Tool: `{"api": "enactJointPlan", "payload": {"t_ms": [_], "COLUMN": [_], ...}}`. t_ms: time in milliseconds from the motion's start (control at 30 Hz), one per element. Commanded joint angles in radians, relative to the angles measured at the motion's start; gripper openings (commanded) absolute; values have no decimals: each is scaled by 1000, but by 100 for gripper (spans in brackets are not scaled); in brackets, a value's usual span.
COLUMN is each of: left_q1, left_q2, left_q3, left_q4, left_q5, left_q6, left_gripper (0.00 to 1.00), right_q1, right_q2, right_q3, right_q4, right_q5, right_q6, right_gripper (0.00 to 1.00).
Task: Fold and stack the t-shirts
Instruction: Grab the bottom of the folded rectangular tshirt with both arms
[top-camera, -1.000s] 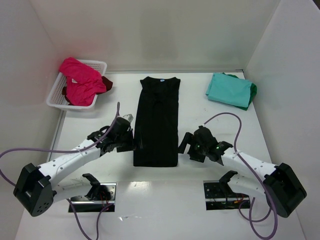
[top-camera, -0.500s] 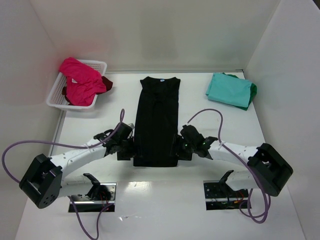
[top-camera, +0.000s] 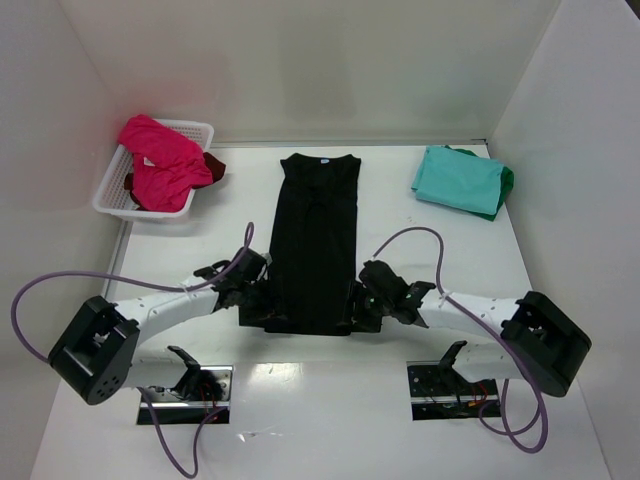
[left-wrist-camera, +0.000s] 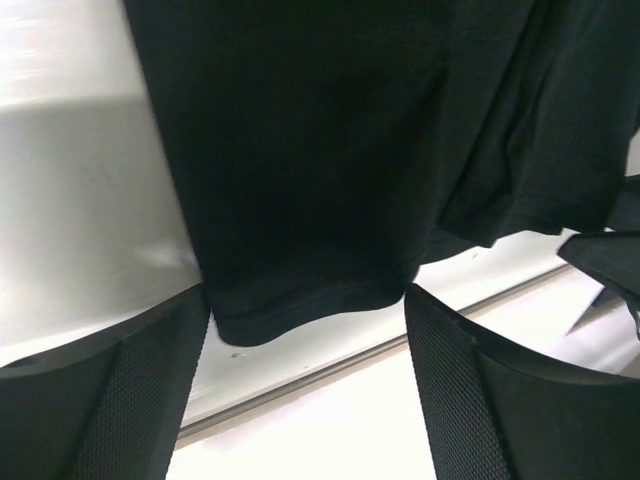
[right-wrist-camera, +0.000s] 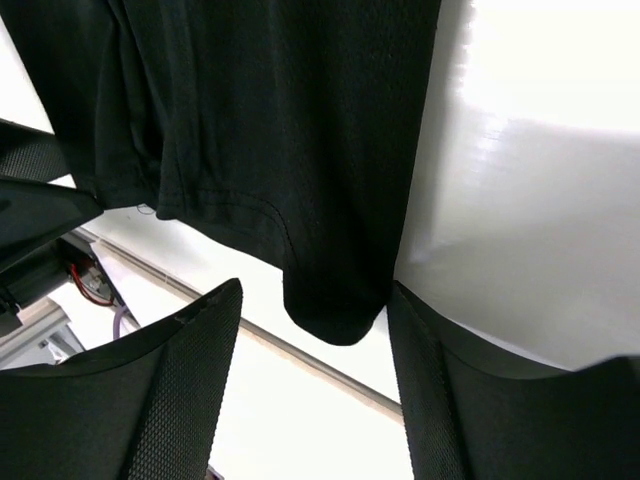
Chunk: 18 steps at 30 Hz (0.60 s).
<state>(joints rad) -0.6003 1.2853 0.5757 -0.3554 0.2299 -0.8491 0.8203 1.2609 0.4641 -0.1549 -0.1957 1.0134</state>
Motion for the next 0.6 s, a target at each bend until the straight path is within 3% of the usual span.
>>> {"api": "enactJointPlan", "payload": {"t_ms": [0,133,200,367,467,567], "left_q1": [2,2,2,2,2,2], "left_q2": [58,93,95,101,114,114], "left_q3": [-14,-5,-5,-5,1,4], "left_q4": [29,41,41,41,41,26], "left_q5": [27,39,39,39,39,39], "left_q6": [4,22,22,22,28,32], "left_gripper": [83,74,69,45,25,2], "right_q1": [14,14,14,14,14,14], "right_q2": [26,84,116,127,87,36], "right_q3": [-27,18,30,33,33,22], "right_q4": [-71,-60,-60,-60,-78,-101], "right_q5": [18,38,38,47,66,85], "right_q6": [10,-13,-22,-22,-7,12], "right_gripper": [62,52,39,17,5,0]}}
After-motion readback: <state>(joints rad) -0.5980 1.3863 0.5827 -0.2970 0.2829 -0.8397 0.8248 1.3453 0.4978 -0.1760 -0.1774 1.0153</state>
